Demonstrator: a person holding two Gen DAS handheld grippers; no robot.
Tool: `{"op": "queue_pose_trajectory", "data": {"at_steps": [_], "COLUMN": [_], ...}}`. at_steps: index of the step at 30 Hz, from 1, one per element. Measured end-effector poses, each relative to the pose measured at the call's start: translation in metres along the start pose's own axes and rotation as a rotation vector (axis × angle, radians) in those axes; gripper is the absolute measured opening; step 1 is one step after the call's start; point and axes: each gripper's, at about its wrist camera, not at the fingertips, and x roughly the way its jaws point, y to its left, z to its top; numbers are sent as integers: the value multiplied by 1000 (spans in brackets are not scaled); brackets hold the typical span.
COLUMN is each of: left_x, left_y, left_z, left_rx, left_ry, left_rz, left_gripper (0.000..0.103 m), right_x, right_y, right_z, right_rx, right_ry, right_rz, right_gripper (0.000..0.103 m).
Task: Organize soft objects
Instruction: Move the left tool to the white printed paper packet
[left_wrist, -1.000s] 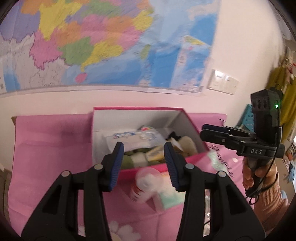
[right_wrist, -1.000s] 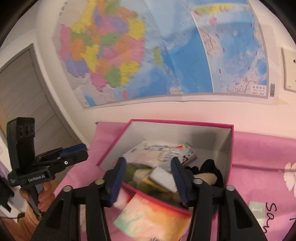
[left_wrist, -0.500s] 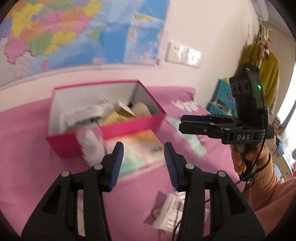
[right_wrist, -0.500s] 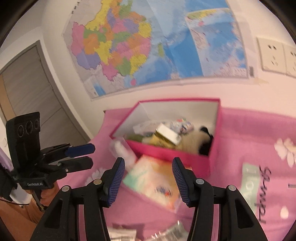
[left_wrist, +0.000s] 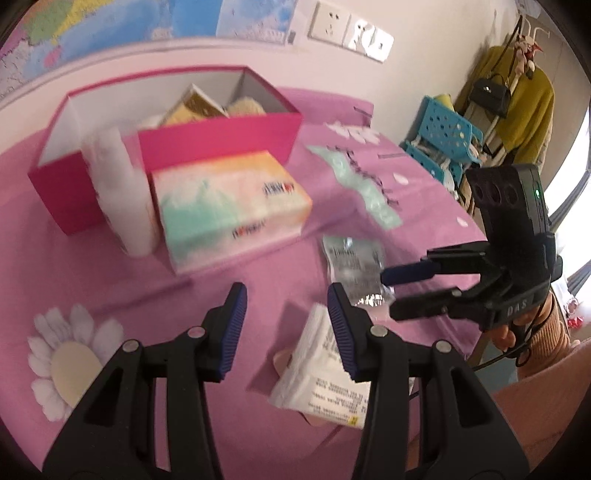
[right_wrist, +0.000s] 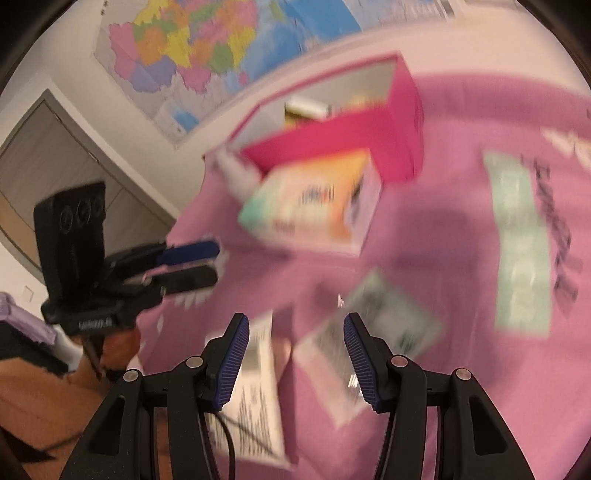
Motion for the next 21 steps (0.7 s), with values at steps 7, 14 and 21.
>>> {"op": "queue_pose_trajectory", "data": {"at_steps": [7,14,21], "left_x": [11,15,17], "left_y": [-6,-6,-6], "left_z": [-20,-31,-38], "left_rx": [30,21,17], "left_ry": [62,88,106], "left_rz": [-21,-34,-72], "left_gripper": [47,47,45], "right_x": [-4,-15,-7], "right_y": [1,6,21], "right_z": [-50,-83,-94], "right_rx": [57,96,79], "right_ry": [102,156,182], "right_rz": [52,112,175], "right_gripper": [55,55,54]}}
